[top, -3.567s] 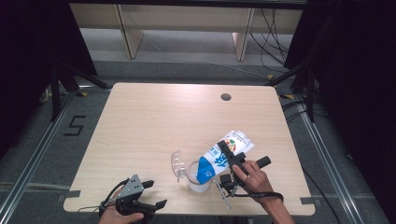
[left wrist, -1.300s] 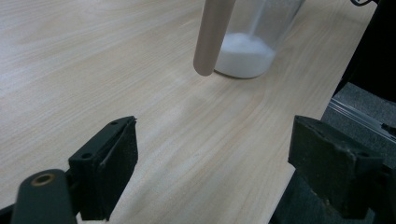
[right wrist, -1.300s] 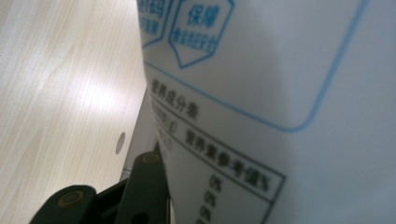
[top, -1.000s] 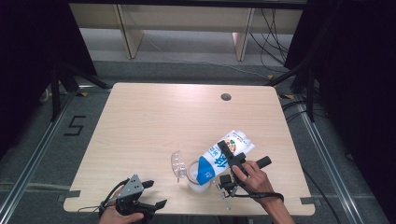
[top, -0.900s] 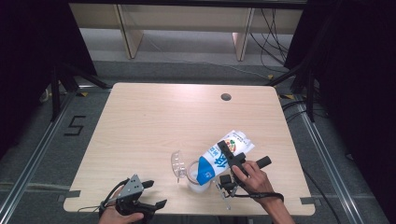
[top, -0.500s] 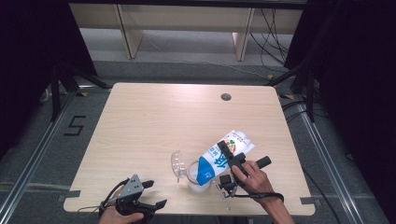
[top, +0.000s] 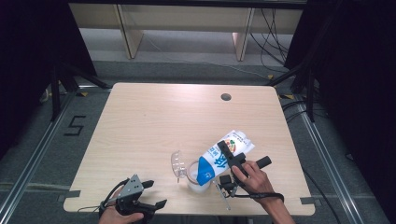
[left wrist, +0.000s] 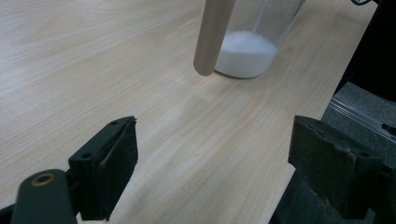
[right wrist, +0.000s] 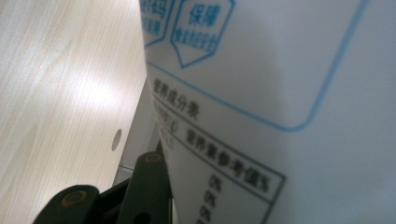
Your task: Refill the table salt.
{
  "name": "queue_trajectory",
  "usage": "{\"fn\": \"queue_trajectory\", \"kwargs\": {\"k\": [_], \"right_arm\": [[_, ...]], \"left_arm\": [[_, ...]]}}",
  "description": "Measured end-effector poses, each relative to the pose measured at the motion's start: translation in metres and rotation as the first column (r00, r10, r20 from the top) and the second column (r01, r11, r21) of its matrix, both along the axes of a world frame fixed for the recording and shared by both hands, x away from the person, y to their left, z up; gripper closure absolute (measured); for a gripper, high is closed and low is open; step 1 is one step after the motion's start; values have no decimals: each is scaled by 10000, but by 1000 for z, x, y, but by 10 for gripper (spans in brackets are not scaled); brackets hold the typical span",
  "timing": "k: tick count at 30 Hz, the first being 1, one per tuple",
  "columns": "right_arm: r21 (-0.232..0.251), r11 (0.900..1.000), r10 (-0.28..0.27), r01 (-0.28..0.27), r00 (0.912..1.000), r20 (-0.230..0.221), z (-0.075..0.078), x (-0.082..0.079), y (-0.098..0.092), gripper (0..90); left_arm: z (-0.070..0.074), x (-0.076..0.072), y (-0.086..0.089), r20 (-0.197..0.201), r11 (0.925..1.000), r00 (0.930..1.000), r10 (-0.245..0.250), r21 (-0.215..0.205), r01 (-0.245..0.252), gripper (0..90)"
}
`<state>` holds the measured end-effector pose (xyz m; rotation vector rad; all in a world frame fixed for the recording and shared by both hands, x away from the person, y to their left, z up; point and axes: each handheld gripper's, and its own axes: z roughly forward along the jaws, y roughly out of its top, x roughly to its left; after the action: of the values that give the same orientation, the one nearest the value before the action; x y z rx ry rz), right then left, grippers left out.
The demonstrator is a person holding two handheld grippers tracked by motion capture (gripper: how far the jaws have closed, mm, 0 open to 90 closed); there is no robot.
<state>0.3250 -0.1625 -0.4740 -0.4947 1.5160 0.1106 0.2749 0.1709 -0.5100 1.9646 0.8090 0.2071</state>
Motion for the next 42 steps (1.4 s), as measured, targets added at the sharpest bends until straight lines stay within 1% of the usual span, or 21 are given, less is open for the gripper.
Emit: {"fn": "queue_trajectory", "kwargs": {"k": [2,3,4,8,10,11,14,15,20,22,24,28,29,36,37,38,39,41,42], "right_arm": [[-3,10000,12,-12,10000,8,0,0,0,658],[-18,10000,-19,19,10000,18,0,0,0,659],[-16,10000,33,-33,9999,102,0,0,0,659],[57,9999,120,-120,9999,54,-1,0,1,660],[36,9999,157,-157,9998,100,-1,1,1,661],[-106,9997,225,-223,9995,232,1,0,1,661],[-89,9997,227,-225,9994,252,1,0,1,662],[42,9999,155,-156,9998,152,0,0,1,662],[16,9998,176,-176,9996,211,1,0,1,665],[-26,9999,125,-124,9999,107,0,0,1,666],[10,9999,154,-154,9997,184,0,0,1,666],[-14,9999,149,-148,9998,161,0,-1,2,668],[91,9999,123,-125,9998,141,0,-1,1,668],[103,9999,119,-121,9998,140,-1,-1,1,672],[97,9999,116,-117,9998,142,-1,-1,1,672],[-134,9997,186,-183,9995,257,1,-1,2,674],[84,9999,116,-117,9998,129,-1,-1,1,675],[67,9999,103,-104,9998,147,-1,-1,1,677],[-78,9999,116,-115,9998,172,0,-1,2,678]], "left_arm": [[0,0,0,-6,10000,10000,-23,44,23,153],[0,0,0,-3,10000,10000,5,-10,-5,154],[0,0,1,-29,10000,10000,-55,80,56,153],[0,0,1,-21,10000,10000,-48,67,48,153],[0,0,1,-8,9999,10000,-67,89,67,153],[0,0,1,-7,10000,10000,-64,73,64,153],[0,0,1,-17,10000,10000,-48,71,48,153],[0,0,1,-18,10000,10000,-53,78,53,153],[0,0,1,-19,10000,10000,-58,81,58,154],[0,0,1,-15,10000,10000,-52,77,52,153],[0,0,1,-10,9999,10000,-62,83,62,153],[0,0,1,-16,10000,10000,-51,73,51,153],[0,0,0,-19,10000,10000,-29,45,29,153],[0,0,1,-21,9999,10000,-55,86,55,153],[0,0,1,-14,10000,10000,-50,78,50,153],[0,0,1,-12,10000,10000,-32,85,32,153],[0,0,0,-25,10000,10000,-24,47,24,153],[0,0,1,7,10000,10000,-36,59,36,153],[0,0,1,4,10000,10000,-30,56,30,153]]}}
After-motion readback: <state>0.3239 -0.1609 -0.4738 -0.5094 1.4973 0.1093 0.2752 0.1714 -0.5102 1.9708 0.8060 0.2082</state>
